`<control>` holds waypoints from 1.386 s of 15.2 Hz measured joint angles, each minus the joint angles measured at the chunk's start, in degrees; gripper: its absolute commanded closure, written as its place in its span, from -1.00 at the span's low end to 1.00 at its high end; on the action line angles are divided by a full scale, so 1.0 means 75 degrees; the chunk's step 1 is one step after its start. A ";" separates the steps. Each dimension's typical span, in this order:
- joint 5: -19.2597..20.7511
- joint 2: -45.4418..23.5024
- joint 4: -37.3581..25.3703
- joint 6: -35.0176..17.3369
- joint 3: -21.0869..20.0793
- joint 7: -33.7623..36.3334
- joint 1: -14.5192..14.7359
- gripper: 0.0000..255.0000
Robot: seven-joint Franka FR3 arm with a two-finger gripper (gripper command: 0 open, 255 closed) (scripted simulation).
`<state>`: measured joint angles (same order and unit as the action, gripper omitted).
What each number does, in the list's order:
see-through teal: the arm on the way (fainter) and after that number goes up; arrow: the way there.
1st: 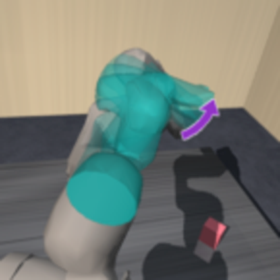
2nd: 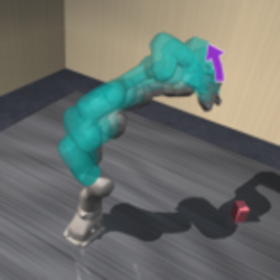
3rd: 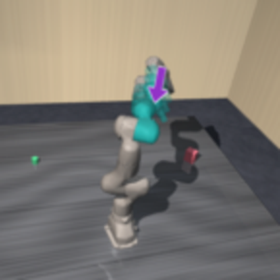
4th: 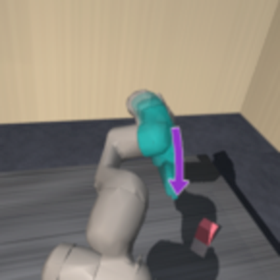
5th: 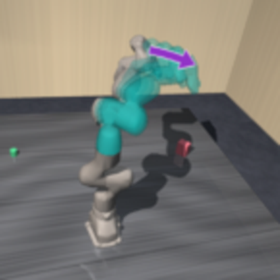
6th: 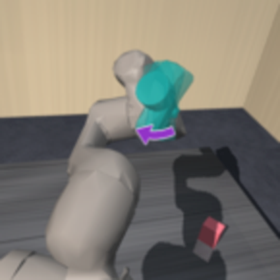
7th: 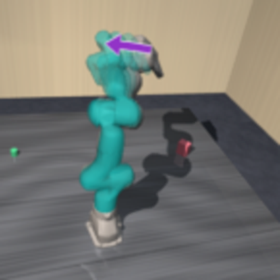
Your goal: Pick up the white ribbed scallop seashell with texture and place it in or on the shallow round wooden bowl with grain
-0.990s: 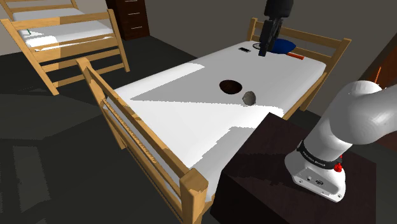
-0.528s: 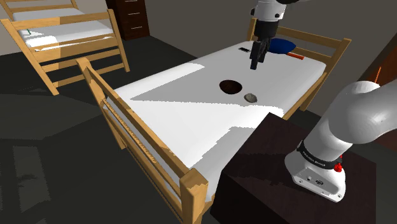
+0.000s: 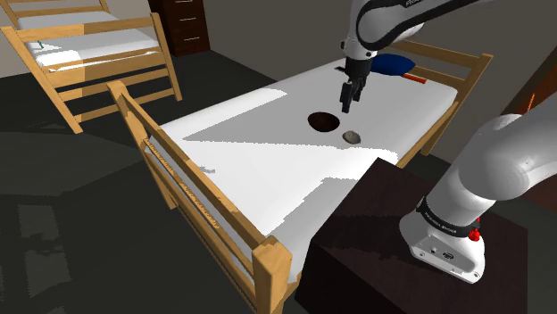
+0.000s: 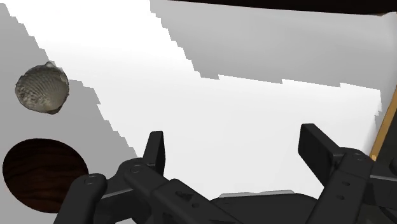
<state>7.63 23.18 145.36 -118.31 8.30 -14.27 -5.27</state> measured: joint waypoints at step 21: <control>0.1586 -0.5797 -0.2207 -0.4085 0.0892 0.0114 -0.0942 -1.00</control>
<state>19.52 -20.30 128.81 -148.95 14.99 -13.42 -12.33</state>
